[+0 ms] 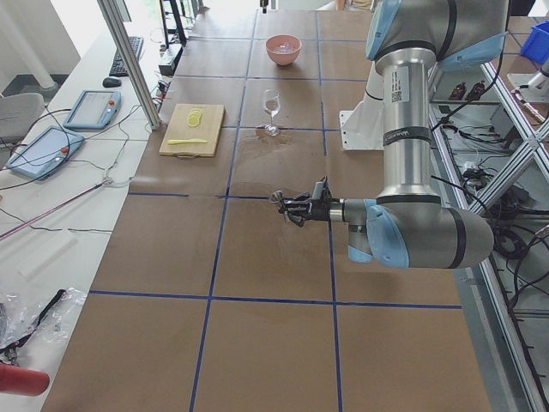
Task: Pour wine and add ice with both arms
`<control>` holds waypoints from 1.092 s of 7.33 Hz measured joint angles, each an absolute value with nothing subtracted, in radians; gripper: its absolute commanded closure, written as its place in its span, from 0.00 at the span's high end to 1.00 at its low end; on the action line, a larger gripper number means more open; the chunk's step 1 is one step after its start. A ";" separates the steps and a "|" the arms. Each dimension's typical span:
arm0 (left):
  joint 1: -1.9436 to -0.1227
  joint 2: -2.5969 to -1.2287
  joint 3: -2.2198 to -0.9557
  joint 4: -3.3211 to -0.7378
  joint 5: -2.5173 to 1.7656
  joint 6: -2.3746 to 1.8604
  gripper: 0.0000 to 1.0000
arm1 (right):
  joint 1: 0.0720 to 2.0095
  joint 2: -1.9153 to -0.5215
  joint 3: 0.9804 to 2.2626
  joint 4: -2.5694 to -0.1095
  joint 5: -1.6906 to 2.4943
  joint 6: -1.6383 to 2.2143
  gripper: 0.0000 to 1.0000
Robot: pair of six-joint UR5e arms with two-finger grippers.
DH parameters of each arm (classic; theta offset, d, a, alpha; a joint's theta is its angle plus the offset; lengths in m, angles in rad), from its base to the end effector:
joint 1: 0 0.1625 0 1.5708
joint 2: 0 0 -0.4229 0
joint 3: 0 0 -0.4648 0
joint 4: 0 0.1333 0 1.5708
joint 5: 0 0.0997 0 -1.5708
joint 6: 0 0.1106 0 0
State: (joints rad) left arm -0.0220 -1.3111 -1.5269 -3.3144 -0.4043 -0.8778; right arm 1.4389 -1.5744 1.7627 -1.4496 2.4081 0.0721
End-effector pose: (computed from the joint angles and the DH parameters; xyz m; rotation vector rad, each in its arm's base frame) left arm 0.3858 -0.2435 0.6170 1.2870 0.8219 -0.3022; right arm -0.0246 -0.5743 0.5386 0.2052 -0.8565 -0.1854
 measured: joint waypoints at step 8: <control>-0.020 -1.316 -1.526 -3.316 -0.393 -0.879 0.15 | 1.439 -1.575 1.775 -1.450 2.407 0.080 1.00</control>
